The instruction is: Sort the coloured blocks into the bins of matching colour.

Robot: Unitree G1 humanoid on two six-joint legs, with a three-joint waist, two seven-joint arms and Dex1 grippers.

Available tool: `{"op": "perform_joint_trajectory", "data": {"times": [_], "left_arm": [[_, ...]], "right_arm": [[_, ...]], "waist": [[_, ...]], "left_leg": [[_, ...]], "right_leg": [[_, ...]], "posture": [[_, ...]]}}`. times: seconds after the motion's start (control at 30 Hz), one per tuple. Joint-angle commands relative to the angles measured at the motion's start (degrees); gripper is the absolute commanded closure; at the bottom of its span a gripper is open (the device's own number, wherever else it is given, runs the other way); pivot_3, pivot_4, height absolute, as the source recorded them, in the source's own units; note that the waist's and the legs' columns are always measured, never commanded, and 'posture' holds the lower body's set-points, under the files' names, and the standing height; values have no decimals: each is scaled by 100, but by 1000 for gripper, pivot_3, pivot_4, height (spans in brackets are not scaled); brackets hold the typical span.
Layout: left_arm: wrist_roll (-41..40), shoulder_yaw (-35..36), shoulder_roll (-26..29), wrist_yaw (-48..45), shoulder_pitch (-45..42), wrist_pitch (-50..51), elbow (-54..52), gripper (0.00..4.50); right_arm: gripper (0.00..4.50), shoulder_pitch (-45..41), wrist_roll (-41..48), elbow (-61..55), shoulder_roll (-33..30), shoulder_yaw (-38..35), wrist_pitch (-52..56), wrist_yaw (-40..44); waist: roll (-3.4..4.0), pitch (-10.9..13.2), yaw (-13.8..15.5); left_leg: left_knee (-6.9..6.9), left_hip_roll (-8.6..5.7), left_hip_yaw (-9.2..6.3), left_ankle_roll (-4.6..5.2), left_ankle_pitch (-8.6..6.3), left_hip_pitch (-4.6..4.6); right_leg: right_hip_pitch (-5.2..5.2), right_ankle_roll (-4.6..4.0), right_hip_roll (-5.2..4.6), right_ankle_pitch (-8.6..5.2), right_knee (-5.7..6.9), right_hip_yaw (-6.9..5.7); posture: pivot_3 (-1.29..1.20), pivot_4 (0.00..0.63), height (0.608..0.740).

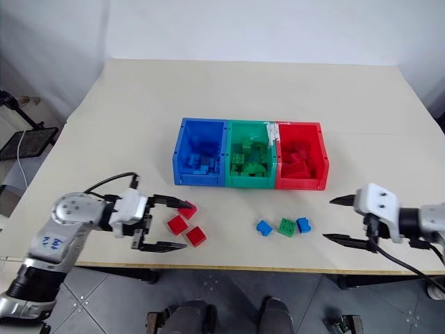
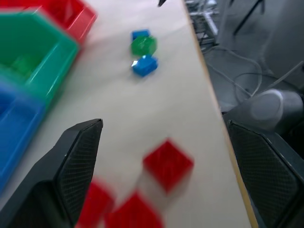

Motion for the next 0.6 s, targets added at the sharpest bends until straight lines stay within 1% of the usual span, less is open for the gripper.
{"op": "perform_joint_trajectory", "data": {"times": [0.03,0.1,0.2,0.27,0.37,0.43,0.6], "left_arm": [[-79,161,-11,-86,3,-222,69,45],[-72,151,-63,-42,5,-252,41,45],[-65,138,-132,71,62,-234,-75,45],[-54,133,-152,107,113,-240,-128,45],[-56,132,-172,160,137,-216,-169,0],[-51,129,-182,181,134,-230,-157,0],[-12,103,-217,211,90,-280,-95,0]], "right_arm": [[0,-250,-346,237,-33,510,-81,249],[0,-380,-572,448,68,807,-405,322],[0,-615,-547,733,468,904,-492,142],[0,-641,-519,817,589,940,-547,213],[638,-621,-548,864,668,939,-710,228],[1275,-632,-603,906,704,958,-785,186],[1275,-764,-729,1160,853,1050,-1024,181]], "waist": [[0,0,14],[-1,0,7],[-1,0,-29],[1,1,-39],[2,2,-39],[2,2,-27],[2,2,-30]], "left_leg": [[1,-1,-2,0,0,-1],[5,-8,-6,1,-1,-6],[4,-13,-3,0,-2,-6],[4,-11,0,0,-2,-5],[3,-9,1,-1,-3,-4],[3,-9,1,-1,-3,-4],[5,-11,1,-1,-3,-4]], "right_leg": [[0,0,0,0,0,-1],[0,0,-1,0,1,-4],[-1,0,2,0,1,-7],[-3,0,3,0,2,-7],[-4,0,4,0,3,-8],[-4,0,4,0,3,-8],[-3,0,2,0,3,-8]], "posture": [[0,150,740],[0,150,740],[0,150,740],[0,150,740],[0,150,740],[0,150,740],[0,150,740]]}}
